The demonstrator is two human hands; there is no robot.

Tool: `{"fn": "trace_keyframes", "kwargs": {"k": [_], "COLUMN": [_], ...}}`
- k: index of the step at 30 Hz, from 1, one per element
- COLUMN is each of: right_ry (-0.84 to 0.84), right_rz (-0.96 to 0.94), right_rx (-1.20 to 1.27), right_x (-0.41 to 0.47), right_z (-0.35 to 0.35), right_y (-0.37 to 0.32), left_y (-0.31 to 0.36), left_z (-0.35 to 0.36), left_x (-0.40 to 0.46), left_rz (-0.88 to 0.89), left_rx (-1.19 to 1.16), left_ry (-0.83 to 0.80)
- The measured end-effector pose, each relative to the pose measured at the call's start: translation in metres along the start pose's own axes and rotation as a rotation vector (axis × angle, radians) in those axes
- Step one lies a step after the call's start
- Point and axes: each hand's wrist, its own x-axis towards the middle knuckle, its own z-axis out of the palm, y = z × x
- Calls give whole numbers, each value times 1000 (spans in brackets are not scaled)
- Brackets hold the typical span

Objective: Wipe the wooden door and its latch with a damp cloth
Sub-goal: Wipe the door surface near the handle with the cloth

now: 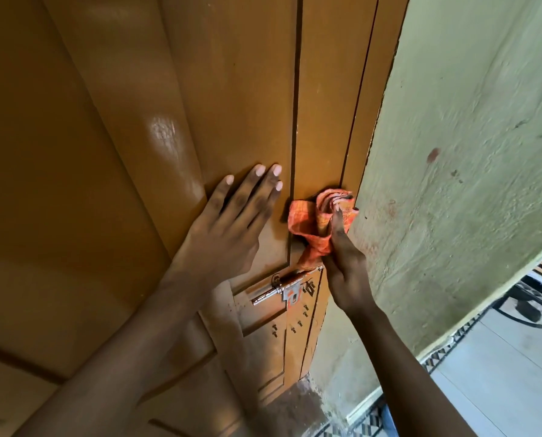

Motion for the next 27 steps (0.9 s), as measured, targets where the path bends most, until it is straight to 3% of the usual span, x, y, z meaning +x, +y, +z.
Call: {"fn": "trace_keyframes", "kwargs": {"k": [5, 12, 16, 22, 25, 27], "right_ry": [203, 359, 446, 535, 607, 593], "right_rz": [-90, 4, 102, 446, 633, 709], "right_rx": [-242, -202, -6, 637, 990, 1156], "right_x": [3, 7, 6, 2, -8, -17], "right_z": [5, 27, 27, -6, -18, -23], "right_y": [3, -5, -7, -30, -52, -66], "left_y": [1, 1, 2, 2, -1, 2], "left_z": [2, 4, 1, -6, -12, -20], "left_x": [0, -1, 0, 0, -1, 0], "left_rz": [-8, 2, 1, -14, 2, -48], "left_rx": [32, 102, 126, 74, -59, -275], "left_ry": [0, -9, -2, -48, -52, 2]}}
